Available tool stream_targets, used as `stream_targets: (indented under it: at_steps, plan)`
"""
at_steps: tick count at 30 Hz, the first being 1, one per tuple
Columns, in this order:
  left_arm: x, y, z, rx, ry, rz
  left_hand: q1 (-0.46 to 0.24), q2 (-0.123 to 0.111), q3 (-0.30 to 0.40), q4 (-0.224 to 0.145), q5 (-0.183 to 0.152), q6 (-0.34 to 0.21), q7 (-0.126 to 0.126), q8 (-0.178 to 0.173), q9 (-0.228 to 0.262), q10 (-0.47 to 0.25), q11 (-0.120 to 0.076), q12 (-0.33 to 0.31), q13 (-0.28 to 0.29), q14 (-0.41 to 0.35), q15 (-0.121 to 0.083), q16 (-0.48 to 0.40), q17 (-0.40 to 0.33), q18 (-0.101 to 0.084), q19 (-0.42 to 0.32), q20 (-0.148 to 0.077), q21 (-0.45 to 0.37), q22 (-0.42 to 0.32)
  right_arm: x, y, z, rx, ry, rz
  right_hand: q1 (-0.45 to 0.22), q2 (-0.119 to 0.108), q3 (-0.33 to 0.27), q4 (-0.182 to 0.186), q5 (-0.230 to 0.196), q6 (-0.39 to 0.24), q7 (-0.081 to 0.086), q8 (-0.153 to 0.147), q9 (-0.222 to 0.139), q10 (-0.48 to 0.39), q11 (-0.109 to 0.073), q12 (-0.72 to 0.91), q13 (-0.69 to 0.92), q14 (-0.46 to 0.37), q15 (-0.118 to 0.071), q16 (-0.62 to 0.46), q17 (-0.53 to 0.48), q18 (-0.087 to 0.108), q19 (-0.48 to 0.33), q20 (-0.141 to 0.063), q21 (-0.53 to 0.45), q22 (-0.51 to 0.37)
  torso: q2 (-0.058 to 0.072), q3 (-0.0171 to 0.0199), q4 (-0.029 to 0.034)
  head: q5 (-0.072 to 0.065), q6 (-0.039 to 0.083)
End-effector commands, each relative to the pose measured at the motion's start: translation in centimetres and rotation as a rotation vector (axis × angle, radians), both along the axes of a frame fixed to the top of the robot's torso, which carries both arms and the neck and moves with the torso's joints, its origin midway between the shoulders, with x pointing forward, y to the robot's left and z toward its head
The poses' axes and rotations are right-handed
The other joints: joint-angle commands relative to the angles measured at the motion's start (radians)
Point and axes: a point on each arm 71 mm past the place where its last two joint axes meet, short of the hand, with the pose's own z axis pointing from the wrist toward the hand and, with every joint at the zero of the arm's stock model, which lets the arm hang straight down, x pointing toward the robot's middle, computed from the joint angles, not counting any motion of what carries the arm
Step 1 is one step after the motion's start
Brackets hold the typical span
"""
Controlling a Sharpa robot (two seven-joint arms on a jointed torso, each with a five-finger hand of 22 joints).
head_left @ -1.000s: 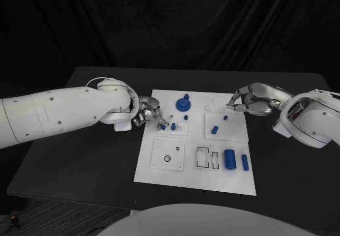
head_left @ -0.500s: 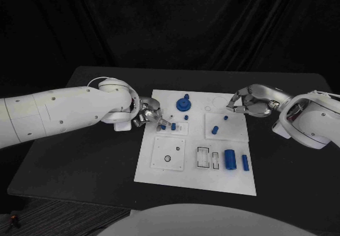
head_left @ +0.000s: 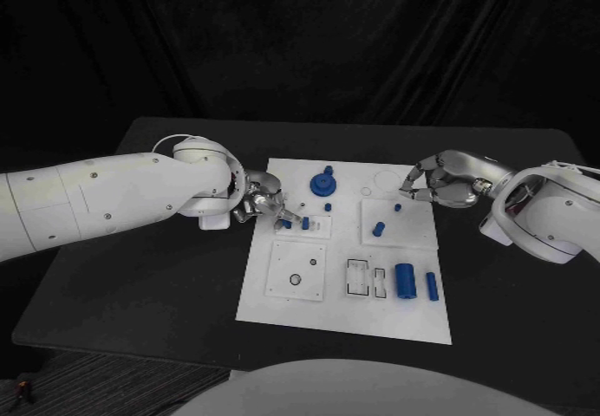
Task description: Assemble the parts on the task board
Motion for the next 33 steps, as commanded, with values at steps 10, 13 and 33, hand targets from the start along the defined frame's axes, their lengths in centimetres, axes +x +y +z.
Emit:
stream_targets:
  at_steps: [10, 13, 33]
  plan:
    - [-0.14, 0.2, -0.24, 0.019, 0.003, -0.019, 0.021, 0.028, 0.0, -0.002, 0.12, -0.022, 0.0, -0.001, -0.001, 0.106, 0.0, -0.001, 0.261, 0.106, 0.005, 0.003, 0.263, 0.016, -0.011, -0.001, -0.017, 0.16, 0.01, -0.18, -0.22, -0.007, 0.008, -0.014, 0.01, -0.001, 0.002, -0.005, 0.009, 0.008, -0.001, -0.005, -0.002, 0.104, -0.003, -0.003, 0.261, 0.106, -0.001, 0.003, 0.263, 0.011, 0.047, -0.001, -0.006, 0.228, 0.001, -0.0006, 0.0008, 0.001, 0.0]
    - [-0.18, 0.26, -0.23, 0.018, 0.004, -0.019, 0.025, 0.029, 0.004, -0.003, 0.152, -0.023, 0.0, -0.009, -0.008, 0.106, 0.0, -0.001, 0.261, 0.106, 0.005, 0.003, 0.263, 0.016, -0.012, -0.001, -0.019, 0.16, 0.01, -0.2, -0.22, -0.007, 0.008, -0.014, 0.011, -0.001, 0.003, -0.006, 0.01, 0.008, -0.001, -0.005, -0.003, 0.104, -0.004, -0.003, 0.261, 0.106, -0.001, 0.003, 0.263, 0.011, 0.047, -0.001, -0.007, 0.228, 0.001, -0.0006, 0.0014, 0.0, 0.0]
    - [-0.42, 0.53, 0.19, -0.018, -0.043, 0.011, 0.033, 0.004, 0.0, -0.008, 0.085, -0.011, 0.01, -0.08, -0.096, 0.106, 0.007, -0.001, 0.261, 0.106, 0.01, 0.003, 0.263, 0.017, -0.014, 0.003, -0.028, 0.158, 0.04, -0.25, -0.27, -0.008, 0.008, -0.016, 0.015, -0.001, 0.005, -0.008, 0.016, 0.009, -0.001, -0.005, -0.004, 0.104, -0.003, -0.003, 0.261, 0.106, -0.001, 0.003, 0.263, 0.011, 0.046, -0.001, -0.008, 0.228, 0.0, -0.0003, 0.0002, -0.005, 0.0]
